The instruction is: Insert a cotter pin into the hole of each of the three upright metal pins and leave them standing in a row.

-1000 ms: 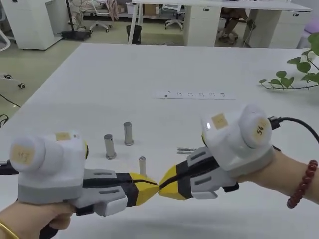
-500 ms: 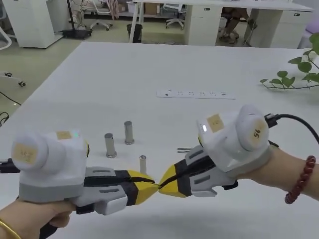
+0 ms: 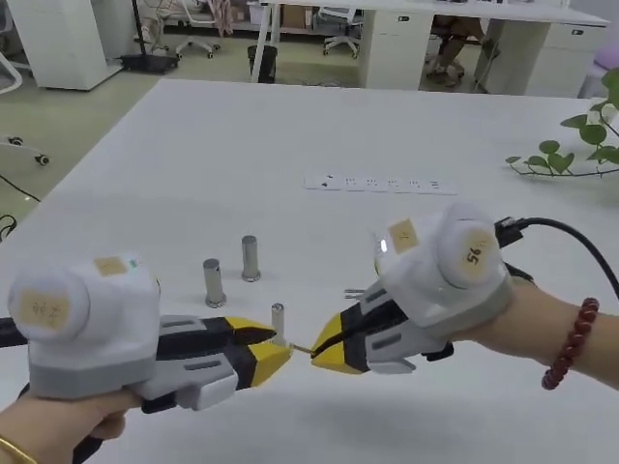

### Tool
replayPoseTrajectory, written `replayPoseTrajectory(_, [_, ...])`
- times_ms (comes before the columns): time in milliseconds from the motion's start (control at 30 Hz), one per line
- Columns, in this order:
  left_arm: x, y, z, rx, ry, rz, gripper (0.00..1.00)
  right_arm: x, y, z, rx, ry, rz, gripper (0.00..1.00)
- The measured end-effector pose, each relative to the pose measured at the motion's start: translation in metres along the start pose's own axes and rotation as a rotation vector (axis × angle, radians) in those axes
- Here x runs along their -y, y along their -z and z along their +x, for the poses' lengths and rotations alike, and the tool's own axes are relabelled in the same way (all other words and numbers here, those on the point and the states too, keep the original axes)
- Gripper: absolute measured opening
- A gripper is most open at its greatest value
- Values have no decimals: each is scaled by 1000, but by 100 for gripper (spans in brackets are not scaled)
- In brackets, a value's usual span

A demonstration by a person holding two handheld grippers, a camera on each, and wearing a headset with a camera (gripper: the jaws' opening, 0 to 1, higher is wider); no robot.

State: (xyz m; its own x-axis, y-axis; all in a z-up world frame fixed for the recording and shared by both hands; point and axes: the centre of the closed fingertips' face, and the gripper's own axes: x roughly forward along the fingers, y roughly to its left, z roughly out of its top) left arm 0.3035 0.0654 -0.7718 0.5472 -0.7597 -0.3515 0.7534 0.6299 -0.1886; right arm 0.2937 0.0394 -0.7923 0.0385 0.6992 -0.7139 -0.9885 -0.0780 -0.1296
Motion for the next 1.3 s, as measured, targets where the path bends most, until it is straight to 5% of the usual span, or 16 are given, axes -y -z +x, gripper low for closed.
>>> replayPoseTrajectory(267, [-25,11,2,-30,-119,21,21,17,6,3,-69,51,-6,3])
replayPoseTrajectory(500, [-39,21,11,-65,-171,51,24,28,11,7,-114,71,28,3])
replayPoseTrajectory(867, [-58,28,32,-84,-209,41,24,46,24,17,-189,103,53,3])
replayPoseTrajectory(1300, [-66,29,48,-79,-200,14,19,58,34,22,-226,116,96,3])
